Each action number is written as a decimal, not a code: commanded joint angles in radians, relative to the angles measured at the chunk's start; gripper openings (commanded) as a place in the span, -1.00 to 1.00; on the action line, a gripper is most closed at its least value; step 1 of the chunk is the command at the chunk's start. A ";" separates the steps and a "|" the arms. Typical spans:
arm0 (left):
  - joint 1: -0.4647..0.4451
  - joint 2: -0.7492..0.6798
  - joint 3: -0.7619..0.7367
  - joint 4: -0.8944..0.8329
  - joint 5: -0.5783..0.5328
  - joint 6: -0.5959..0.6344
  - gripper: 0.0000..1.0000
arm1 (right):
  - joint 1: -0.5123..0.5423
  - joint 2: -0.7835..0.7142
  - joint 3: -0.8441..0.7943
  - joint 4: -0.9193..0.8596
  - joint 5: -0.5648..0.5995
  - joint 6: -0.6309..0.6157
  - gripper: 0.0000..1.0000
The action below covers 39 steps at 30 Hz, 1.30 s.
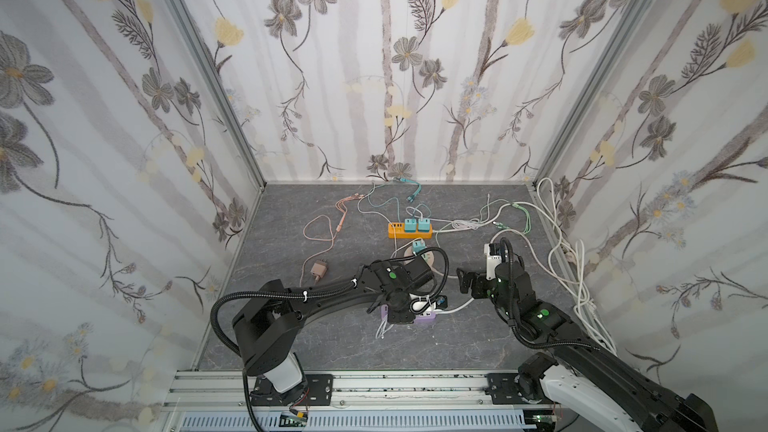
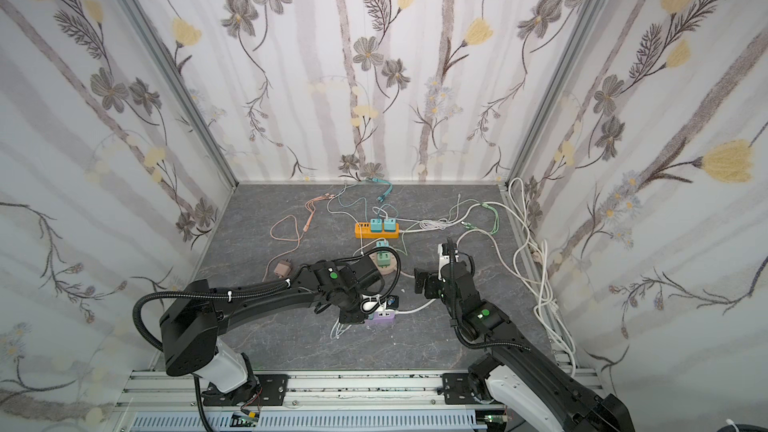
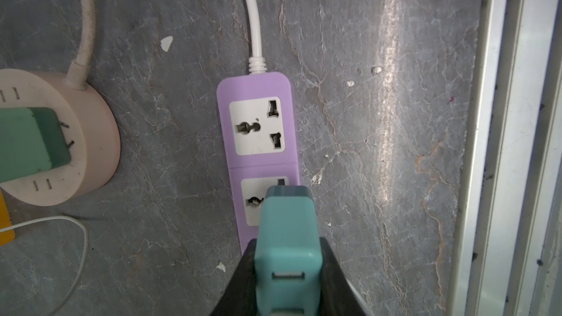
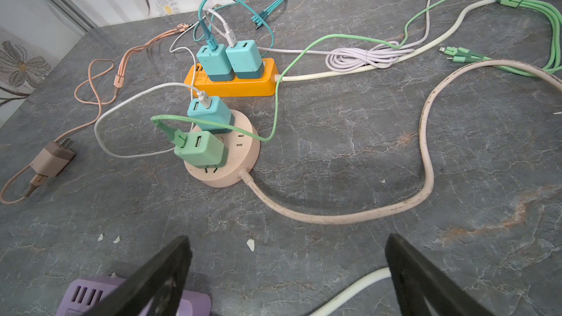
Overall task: Insert the plug
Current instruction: 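Carry the teal charger with the left gripper over the purple power strip, then align the teal charger above the purple strip socket nearest the robot with the left gripper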
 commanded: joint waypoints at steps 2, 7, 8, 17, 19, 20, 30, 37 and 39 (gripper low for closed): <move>-0.001 0.005 0.013 -0.047 -0.029 0.016 -1.00 | 0.000 0.006 0.005 0.011 -0.001 0.017 0.99; -0.001 0.013 0.022 -0.037 -0.015 -0.003 -1.00 | -0.001 0.006 0.005 0.017 0.000 0.021 0.99; -0.001 0.014 0.021 -0.028 -0.008 -0.005 -1.00 | 0.000 0.006 0.003 0.017 -0.001 0.023 0.99; 0.000 0.006 0.017 0.005 -0.002 -0.007 -1.00 | -0.001 0.010 -0.005 0.023 -0.008 0.031 0.99; 0.003 0.000 0.012 0.012 0.003 -0.007 -1.00 | 0.000 0.012 -0.003 0.025 -0.009 0.031 0.99; 0.005 0.000 0.012 0.015 0.006 -0.006 -1.00 | -0.001 0.012 0.000 0.025 -0.009 0.030 0.99; 0.008 -0.004 0.014 0.025 0.022 -0.019 -1.00 | -0.001 0.022 0.001 0.039 -0.112 0.011 0.99; 0.008 0.009 0.012 0.035 0.022 -0.027 -1.00 | -0.001 0.051 0.015 0.056 -0.209 -0.015 0.99; 0.008 0.011 0.009 0.040 0.024 -0.027 -1.00 | -0.001 0.068 0.024 0.060 -0.244 -0.027 0.99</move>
